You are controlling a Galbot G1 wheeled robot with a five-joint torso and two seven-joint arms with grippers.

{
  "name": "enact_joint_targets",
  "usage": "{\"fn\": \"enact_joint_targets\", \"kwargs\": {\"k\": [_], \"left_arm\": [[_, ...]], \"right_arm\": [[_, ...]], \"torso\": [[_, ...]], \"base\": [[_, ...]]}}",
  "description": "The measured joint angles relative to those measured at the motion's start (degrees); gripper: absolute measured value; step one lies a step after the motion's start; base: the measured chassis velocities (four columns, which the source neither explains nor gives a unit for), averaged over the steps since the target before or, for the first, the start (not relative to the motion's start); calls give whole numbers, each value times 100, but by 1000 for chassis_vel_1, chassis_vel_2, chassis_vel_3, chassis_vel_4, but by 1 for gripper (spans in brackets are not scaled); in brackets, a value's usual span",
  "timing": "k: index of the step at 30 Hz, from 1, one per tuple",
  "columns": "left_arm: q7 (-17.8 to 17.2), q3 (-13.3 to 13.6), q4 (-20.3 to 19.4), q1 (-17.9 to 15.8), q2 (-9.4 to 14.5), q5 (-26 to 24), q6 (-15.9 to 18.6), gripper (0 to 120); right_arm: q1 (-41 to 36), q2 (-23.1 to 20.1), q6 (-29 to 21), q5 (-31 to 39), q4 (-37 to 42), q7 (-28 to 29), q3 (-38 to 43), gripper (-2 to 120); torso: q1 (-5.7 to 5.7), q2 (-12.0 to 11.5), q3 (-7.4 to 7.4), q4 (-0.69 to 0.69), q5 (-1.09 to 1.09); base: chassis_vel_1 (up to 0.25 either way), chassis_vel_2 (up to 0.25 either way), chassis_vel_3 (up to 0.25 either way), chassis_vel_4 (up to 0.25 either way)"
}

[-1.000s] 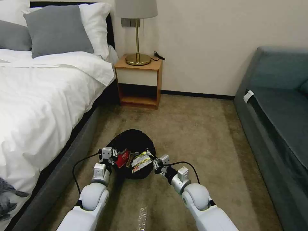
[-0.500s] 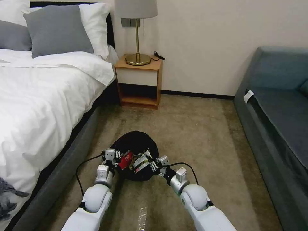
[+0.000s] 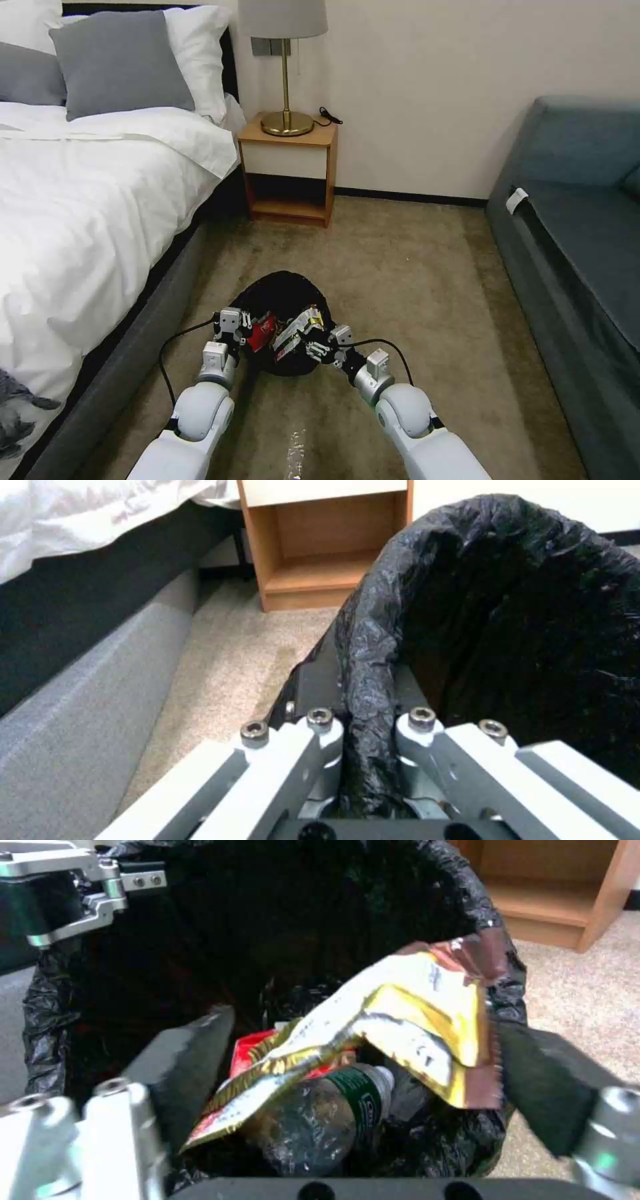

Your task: Pick up the trash bin, then pick up the garbage on the floor and place it into the trash bin.

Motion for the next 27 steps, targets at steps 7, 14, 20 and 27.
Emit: {"fn": "enact_joint_targets", "kwargs": {"k": [7,14,20,27], "left_arm": [[0,3,43,-3,-26,23,-1,4],[4,13,-22,30,-43,10,17,4],[7,24,-74,75,-69,17,30,4],[11,27,-129,108,-115,-40,38,4]], "right_arm": [[-8,-14,102,-36,-50,-33,-7,100],[224,-58,99,-58,42,-11,-155,100],[384,-106,92,-18,-23,-4,-180,100],[519,-126,92,156,-26,17,-181,100]], "torso": [[0,0,0,0,0],[0,0,0,0,0],[0,0,0,0,0],[0,0,1,0,0]], "base": [[0,0,0,0],[0,0,0,0],[0,0,0,0],[0,0,0,0]]}}
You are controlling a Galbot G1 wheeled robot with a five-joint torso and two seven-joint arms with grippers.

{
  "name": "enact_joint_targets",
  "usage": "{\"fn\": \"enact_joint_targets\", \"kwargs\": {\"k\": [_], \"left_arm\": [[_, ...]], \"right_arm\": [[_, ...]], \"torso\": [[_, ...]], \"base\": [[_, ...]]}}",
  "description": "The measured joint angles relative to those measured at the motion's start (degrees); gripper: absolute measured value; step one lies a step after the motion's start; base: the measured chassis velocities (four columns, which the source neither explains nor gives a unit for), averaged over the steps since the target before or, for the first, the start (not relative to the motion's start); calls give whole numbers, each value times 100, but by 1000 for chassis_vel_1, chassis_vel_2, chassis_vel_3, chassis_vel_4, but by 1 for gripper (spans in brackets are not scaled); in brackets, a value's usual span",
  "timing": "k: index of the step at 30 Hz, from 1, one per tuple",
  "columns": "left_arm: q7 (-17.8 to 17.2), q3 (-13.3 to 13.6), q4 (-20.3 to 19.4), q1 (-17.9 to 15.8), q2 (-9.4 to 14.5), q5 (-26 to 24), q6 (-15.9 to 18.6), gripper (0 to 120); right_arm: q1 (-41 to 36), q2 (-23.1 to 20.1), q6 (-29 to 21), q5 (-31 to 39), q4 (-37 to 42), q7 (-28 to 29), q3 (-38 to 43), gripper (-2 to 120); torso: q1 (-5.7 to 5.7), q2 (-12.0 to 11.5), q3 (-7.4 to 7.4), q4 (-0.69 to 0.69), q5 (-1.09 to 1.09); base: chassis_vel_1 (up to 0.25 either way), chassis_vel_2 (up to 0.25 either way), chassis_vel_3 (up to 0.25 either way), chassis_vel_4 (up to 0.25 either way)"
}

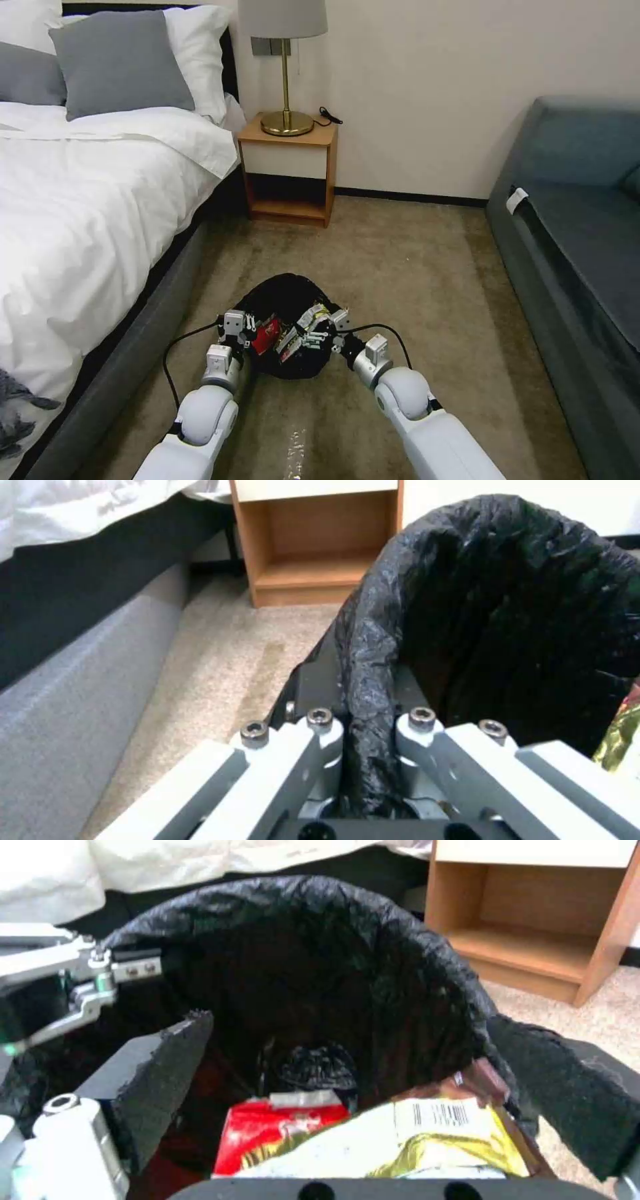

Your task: Pick up the trash bin, then pick up the garbage on the floor and place it into the trash bin.

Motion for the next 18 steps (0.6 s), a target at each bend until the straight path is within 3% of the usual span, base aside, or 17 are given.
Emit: {"fn": "enact_joint_targets", "kwargs": {"k": [10,18], "left_arm": [[0,-9,-61,14,-50,-48,15,4],[-26,-56,-74,27,-131,-105,16,4]], "right_arm": [[163,15,-85,378,93,67,286,100],[201,31,-623,1527,214,552,1001,100]], "torso": [[0,0,0,0,0],[0,0,0,0,1]], "base": [[0,0,0,0],[0,0,0,0]]}}
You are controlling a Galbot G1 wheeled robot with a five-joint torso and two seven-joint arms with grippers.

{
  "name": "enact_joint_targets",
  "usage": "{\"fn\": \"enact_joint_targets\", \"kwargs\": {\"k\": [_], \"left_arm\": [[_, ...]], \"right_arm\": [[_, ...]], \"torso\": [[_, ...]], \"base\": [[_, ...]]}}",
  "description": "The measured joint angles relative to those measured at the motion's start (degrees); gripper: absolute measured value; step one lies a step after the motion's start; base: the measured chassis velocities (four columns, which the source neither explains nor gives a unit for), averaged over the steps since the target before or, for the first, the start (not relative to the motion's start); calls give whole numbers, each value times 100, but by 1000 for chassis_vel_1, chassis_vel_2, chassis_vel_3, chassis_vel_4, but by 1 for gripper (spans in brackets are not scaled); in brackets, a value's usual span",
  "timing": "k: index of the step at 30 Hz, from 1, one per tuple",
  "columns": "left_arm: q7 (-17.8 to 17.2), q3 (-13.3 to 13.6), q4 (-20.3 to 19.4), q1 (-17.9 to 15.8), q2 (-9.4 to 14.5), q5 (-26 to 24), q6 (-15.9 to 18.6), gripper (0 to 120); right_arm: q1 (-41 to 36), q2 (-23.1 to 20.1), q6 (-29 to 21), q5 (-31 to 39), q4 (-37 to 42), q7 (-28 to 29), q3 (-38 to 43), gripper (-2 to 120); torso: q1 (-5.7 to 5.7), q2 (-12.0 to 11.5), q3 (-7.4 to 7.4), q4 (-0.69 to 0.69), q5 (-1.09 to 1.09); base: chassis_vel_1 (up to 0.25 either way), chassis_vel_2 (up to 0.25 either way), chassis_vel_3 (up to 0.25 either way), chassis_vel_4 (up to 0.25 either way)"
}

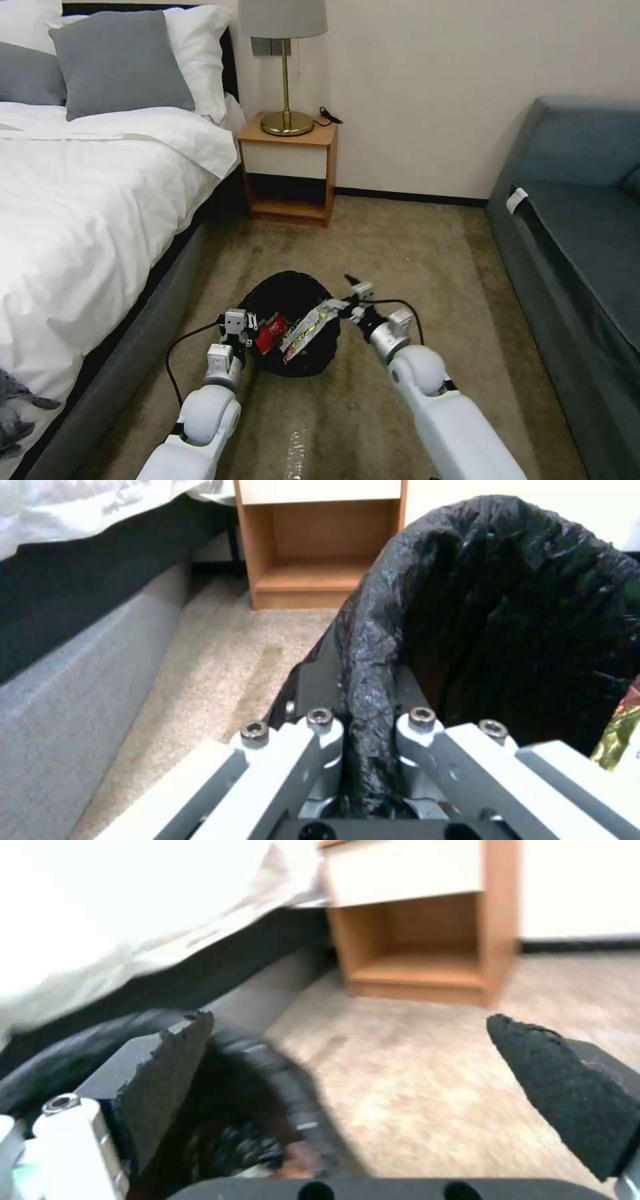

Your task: Pick up the trash bin, then pick up the garbage on the floor and place it into the trash bin.

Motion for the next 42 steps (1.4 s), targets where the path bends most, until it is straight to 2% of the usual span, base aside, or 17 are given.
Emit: {"fn": "enact_joint_targets", "kwargs": {"k": [4,7,16,20,25,27,32,34,36,37,40,42], "left_arm": [[-32,-41,3,3,-161,-66,-29,4],[-37,-59,13,0,-220,-86,-43,4],[-69,-228,42,-33,-432,-275,-73,4],[-165,-360,-2,-74,-689,-669,-5,4],[-219,-419,-49,-67,-844,-925,26,4],[-260,-519,-44,-30,-981,-1229,6,4],[-316,-638,12,-7,-1101,-1615,-25,4],[-388,-825,102,-16,-1201,-2099,-61,4],[-407,-859,119,-24,-1212,-2207,-61,4],[-461,-935,169,-49,-1231,-2503,-61,4],[-527,-980,203,-72,-1235,-2718,-44,4],[-686,-1027,198,-116,-1224,-3086,71,4]], "right_arm": [[-26,23,-489,841,-80,577,686,100],[-72,16,-556,1006,-257,672,963,100],[-245,-23,-452,1212,-875,675,1547,100],[-304,-2,-349,1275,-1103,643,1778,100],[-404,5,-276,1230,-1179,575,1862,100],[-491,23,-231,1196,-1206,539,1914,100],[-554,47,-183,1181,-1210,494,1978,100],[-628,74,-100,1172,-1211,422,2059,100],[-643,80,-88,1164,-1211,408,2071,100],[-690,101,-58,1129,-1211,377,2111,100],[-732,121,-27,1056,-1212,358,2150,100],[-793,146,24,925,-1227,325,2207,100]], "torso": [[0,0,0,-1,-1],[0,0,0,-1,0],[0,0,0,-1,1],[0,0,0,-1,0],[0,0,0,-1,0],[0,0,0,-1,0],[0,0,0,-1,0],[0,0,0,0,-1],[0,0,0,0,-1],[0,0,0,0,-1],[0,0,0,-1,-1],[0,0,0,0,-1]], "base": [[0,0,0,0],[0,0,0,0],[0,0,0,0],[0,0,0,0],[0,0,0,0],[0,0,0,0],[0,0,0,0],[0,0,0,0],[0,0,0,0],[0,0,0,0],[0,0,0,0],[0,0,0,0]]}}
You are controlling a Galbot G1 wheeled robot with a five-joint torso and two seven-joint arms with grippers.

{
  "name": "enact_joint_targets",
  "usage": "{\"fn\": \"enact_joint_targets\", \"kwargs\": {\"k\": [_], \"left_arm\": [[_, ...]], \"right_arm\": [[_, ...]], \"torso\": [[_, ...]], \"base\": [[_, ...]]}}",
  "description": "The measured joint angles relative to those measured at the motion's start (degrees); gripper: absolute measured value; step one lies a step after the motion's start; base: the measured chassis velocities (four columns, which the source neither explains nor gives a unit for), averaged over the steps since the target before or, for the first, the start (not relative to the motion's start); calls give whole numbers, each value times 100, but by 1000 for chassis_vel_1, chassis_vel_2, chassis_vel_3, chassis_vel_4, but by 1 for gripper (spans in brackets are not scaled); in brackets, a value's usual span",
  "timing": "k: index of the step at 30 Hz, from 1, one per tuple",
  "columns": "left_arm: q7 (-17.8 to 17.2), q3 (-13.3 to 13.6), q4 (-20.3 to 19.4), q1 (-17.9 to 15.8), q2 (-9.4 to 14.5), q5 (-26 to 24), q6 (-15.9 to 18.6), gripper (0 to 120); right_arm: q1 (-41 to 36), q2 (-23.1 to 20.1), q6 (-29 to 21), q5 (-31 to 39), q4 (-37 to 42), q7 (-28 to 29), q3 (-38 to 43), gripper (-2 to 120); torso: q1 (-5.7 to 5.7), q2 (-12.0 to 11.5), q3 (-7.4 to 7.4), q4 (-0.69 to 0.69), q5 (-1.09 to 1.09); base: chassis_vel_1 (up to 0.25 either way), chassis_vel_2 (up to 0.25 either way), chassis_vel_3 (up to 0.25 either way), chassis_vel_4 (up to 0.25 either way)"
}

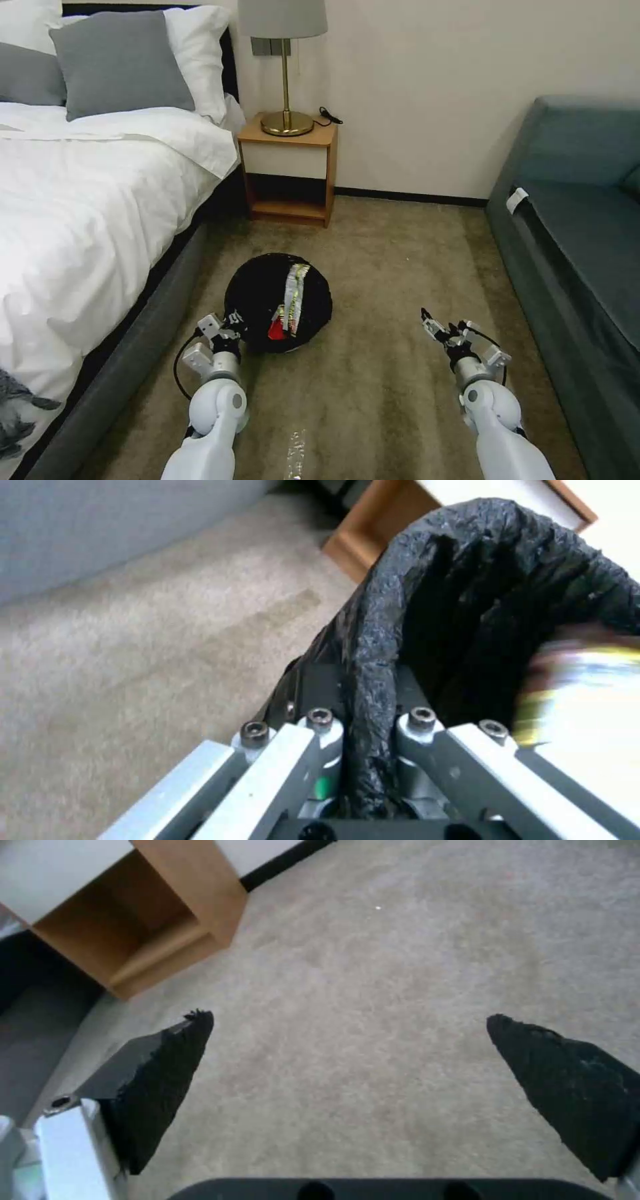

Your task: Pick up the trash bin, then pick up the garbage on the floor and place it into the trash bin.

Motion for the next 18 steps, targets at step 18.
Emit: {"fn": "enact_joint_targets", "kwargs": {"k": [18], "left_arm": [[-1322,-3,-267,-359,71,-370,878,4]], "right_arm": [[-178,105,66,-168,70,-72,271,100]], "torso": [[0,0,0,-1,0]], "base": [[0,0,0,0]]}}
